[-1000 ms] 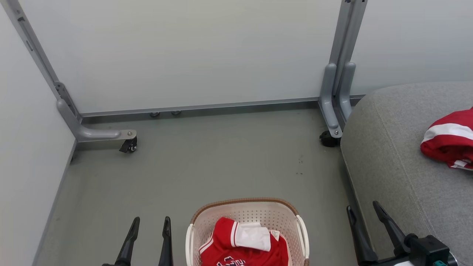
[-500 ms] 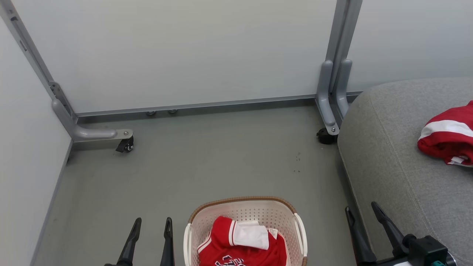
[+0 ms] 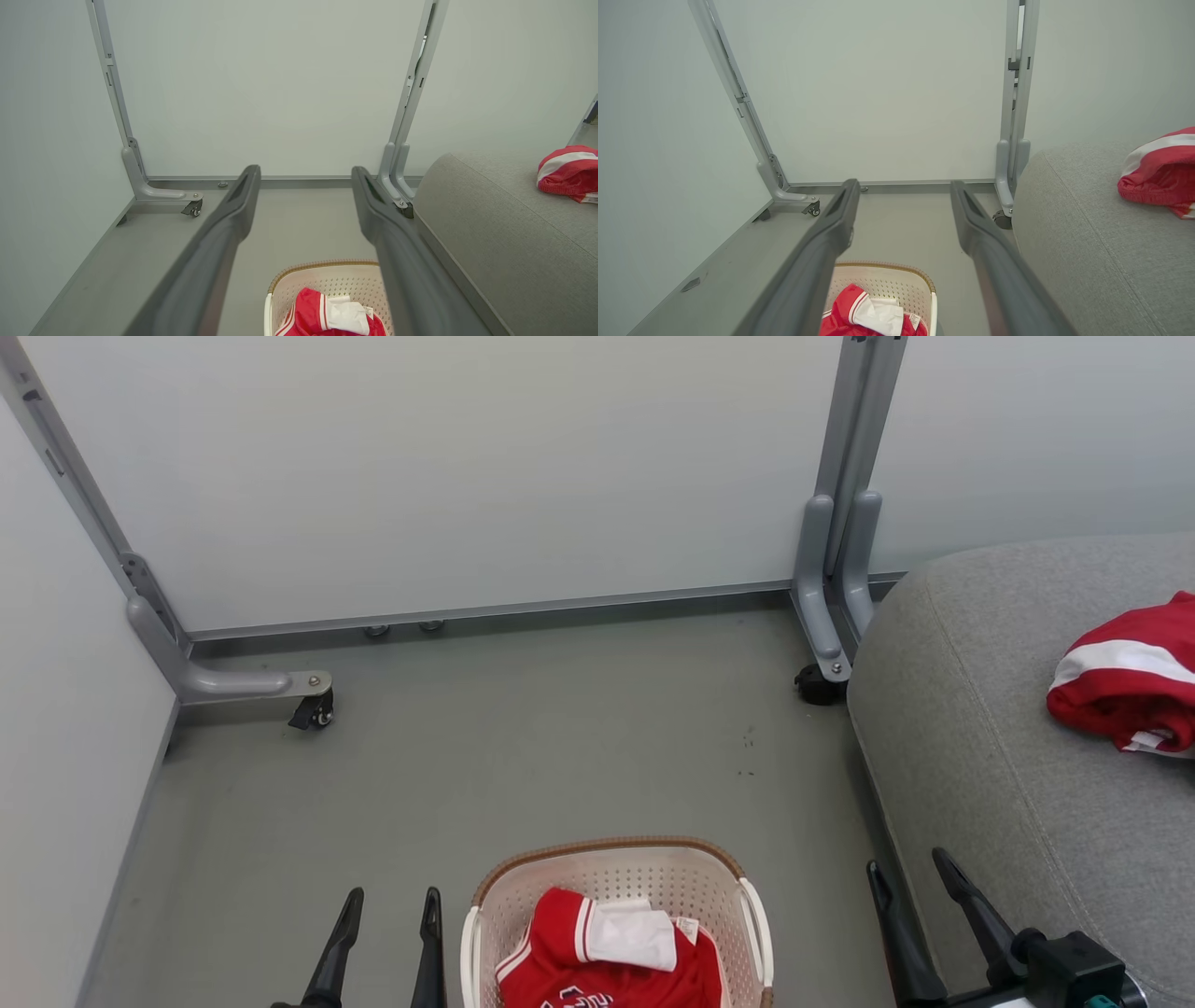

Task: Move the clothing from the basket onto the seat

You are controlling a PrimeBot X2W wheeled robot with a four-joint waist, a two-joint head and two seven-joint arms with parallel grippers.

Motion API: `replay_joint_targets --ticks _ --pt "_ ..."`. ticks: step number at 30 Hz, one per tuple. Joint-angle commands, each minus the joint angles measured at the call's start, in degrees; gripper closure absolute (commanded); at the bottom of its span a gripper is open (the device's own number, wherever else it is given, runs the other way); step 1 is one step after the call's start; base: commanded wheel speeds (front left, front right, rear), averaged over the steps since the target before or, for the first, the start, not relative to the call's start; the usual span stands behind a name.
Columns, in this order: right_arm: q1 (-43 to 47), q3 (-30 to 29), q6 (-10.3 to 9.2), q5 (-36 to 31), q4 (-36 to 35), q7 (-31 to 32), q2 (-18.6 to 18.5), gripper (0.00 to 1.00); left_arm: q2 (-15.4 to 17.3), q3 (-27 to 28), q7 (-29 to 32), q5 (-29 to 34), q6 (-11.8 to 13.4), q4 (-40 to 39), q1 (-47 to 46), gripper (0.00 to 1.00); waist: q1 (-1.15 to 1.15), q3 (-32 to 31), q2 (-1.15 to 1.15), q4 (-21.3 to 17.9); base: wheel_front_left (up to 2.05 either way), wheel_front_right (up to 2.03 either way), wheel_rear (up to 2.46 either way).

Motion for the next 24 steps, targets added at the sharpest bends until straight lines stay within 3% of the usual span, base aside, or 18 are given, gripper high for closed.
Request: replay_joint_targets --ticks 1,8,15,24 --pt "-0.12 0.04 -0.10 0.18 -0.08 -0.11 -0.01 0.00 0.01 -0.08 -0.01 0.33 0.16 0.21 -0.40 0.00 0.00 0.14 0.00 -0.15 0.00 0.00 0.00" --pt "-0.81 -0.22 -0.10 0.26 -0.85 -0.10 0.09 0.00 0.02 -0.87 -0.02 1.25 0.28 1.57 -1.46 0.00 0.00 2.43 0.00 -0.85 0.00 0.00 0.00" --pt "-1.99 -0.51 -0.10 0.43 -0.98 -0.10 0.01 0.00 0.03 -3.91 -0.01 3.01 -1.46 5.24 -4.39 0.00 0.00 7.26 0.00 -1.65 0.00 0.00 0.00" --pt "-11.65 -1.90 -0.10 0.00 -3.61 -0.11 -0.93 0.00 0.09 -8.79 -0.01 7.14 -5.14 13.87 -21.28 0.00 0.00 26.31 0.00 -1.37 0.00 0.00 0.00"
